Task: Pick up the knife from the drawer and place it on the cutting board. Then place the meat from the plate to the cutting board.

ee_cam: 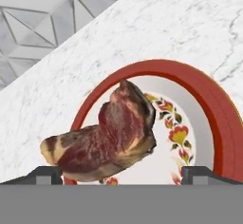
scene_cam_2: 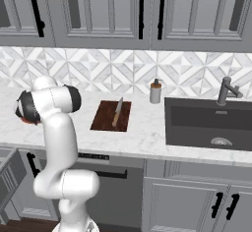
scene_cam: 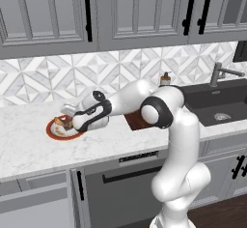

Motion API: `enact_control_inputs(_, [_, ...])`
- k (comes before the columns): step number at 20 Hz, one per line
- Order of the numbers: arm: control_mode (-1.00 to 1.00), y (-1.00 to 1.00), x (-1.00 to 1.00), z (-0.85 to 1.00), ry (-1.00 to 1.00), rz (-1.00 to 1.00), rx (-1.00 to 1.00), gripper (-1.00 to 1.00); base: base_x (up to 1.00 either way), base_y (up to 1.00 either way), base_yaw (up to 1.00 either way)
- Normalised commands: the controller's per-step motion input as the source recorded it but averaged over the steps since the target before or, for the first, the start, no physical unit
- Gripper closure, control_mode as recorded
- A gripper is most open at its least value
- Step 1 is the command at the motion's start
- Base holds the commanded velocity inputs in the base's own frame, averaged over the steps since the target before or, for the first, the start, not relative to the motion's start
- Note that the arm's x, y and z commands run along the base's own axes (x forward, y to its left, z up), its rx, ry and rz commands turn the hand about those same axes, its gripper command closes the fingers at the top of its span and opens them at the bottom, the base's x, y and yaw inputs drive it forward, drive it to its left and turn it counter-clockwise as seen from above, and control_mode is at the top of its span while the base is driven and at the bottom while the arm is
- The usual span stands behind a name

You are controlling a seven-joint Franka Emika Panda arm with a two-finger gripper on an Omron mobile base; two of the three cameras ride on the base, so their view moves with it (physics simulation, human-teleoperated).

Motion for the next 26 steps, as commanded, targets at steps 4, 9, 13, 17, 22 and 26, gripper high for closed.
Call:
enact_control_inputs(4, [-1.0, 0.09, 0.2, -0.02, 0.0, 0.0, 0.0, -1.0, 0.0, 0.0, 0.0])
enact_control_inputs(9, [-1.0, 0.0, 0.06, -0.09, 0.0, -0.02, 0.0, -1.0, 0.0, 0.0, 0.0])
enact_control_inputs(13, [-1.0, 0.0, 0.12, -0.16, 0.0, 0.0, 0.0, -1.0, 0.0, 0.0, 0.0])
enact_control_inputs(17, [-1.0, 0.0, 0.14, -0.15, 0.0, 0.0, 0.0, -1.0, 0.0, 0.0, 0.0])
enact_control_inputs(22, [-1.0, 0.0, 0.15, -0.15, 0.0, 0.0, 0.0, -1.0, 0.0, 0.0, 0.0])
enact_control_inputs(26, [-1.0, 0.03, 0.19, -0.17, 0.0, 0.0, 0.0, -1.0, 0.0, 0.0, 0.0])
